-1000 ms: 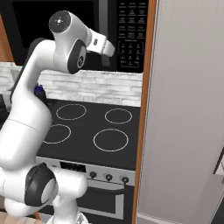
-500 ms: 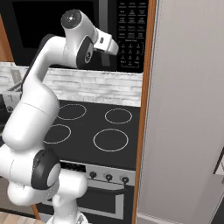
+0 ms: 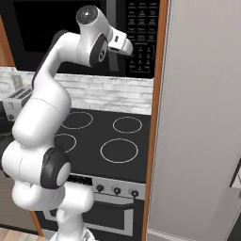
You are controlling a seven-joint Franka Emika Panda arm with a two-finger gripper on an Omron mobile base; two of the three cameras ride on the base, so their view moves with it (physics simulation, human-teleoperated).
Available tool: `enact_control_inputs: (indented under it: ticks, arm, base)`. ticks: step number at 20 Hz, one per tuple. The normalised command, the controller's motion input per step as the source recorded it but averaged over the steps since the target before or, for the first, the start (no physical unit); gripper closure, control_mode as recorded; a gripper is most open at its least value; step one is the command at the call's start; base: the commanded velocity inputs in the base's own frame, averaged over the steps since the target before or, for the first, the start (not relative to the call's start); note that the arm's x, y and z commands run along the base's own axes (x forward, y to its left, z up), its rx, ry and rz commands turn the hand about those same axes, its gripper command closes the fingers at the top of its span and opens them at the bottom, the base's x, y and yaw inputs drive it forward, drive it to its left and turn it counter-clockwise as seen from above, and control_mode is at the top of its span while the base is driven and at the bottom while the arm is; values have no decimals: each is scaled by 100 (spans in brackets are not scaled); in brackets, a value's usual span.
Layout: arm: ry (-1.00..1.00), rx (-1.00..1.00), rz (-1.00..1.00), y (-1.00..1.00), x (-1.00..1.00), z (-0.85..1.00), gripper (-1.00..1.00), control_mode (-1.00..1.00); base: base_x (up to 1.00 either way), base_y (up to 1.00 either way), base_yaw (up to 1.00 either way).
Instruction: Place the sponge inside the microwave to prepare for sanitizing.
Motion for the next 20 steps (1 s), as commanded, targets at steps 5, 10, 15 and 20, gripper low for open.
enact_control_inputs:
  ticks: [5,10,15,20]
  arm:
    - [-3,0,2,-12,24,-19,-100,-100]
    - [-2,0,0,0,25,-1,-100,-100]
    - [0,0,0,0,27,0,-100,-100]
    - [0,0,0,4,19,0,100,-100]
  base:
    - [0,0,0]
    - [0,0,0]
    - [0,0,0]
    - [0,0,0]
